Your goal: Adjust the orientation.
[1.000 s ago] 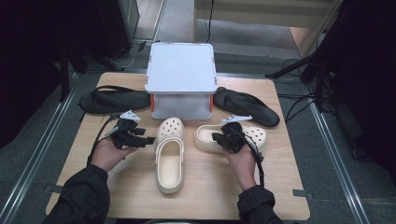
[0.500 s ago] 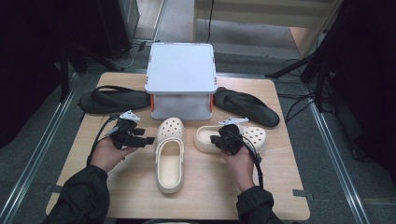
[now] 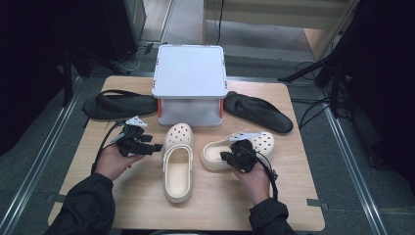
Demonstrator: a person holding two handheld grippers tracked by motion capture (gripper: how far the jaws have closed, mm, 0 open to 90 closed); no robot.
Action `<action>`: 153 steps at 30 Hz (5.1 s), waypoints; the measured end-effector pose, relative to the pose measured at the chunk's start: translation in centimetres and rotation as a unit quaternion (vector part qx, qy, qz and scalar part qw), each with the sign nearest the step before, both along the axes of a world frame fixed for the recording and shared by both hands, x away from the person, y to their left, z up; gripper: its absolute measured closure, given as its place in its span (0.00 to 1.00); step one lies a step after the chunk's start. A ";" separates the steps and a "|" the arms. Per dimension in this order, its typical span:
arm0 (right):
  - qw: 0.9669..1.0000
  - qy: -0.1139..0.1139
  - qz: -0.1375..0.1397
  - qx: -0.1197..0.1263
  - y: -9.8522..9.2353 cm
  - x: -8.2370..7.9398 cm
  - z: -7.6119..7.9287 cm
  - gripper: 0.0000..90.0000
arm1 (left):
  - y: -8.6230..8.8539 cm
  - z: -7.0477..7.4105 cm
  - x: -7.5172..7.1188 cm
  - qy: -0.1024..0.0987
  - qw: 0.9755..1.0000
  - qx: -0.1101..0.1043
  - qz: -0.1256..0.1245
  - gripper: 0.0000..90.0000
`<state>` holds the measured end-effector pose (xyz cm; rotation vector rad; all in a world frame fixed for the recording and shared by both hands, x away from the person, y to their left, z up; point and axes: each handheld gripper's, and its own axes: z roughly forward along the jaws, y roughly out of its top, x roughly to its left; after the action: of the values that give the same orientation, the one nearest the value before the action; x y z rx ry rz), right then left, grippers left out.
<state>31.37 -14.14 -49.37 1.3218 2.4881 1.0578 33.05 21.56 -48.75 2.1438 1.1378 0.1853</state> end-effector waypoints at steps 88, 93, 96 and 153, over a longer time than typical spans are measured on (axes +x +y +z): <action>0.984 -0.036 -0.174 0.020 -7.8 -3.6 0.6 0.60 | -0.5 -0.2 -0.1 -0.001 1.000 0.009 -0.003 0.44; 0.985 -0.045 -0.166 0.008 -7.8 -3.5 0.9 0.72 | -0.5 -0.2 -0.1 -0.001 1.000 0.008 -0.003 0.44; 0.985 -0.061 -0.163 -0.015 -7.5 -3.5 1.2 0.80 | -0.5 -0.2 -0.1 -0.002 1.000 0.008 -0.003 0.44; 0.994 -0.086 -0.052 -0.036 0.3 0.3 2.5 0.85 | 1.2 -0.1 -2.2 0.001 1.000 -0.006 0.017 0.51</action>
<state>31.70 -13.88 -46.87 1.2681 2.2846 1.0020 30.89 22.79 -48.90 2.1155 1.1756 0.1912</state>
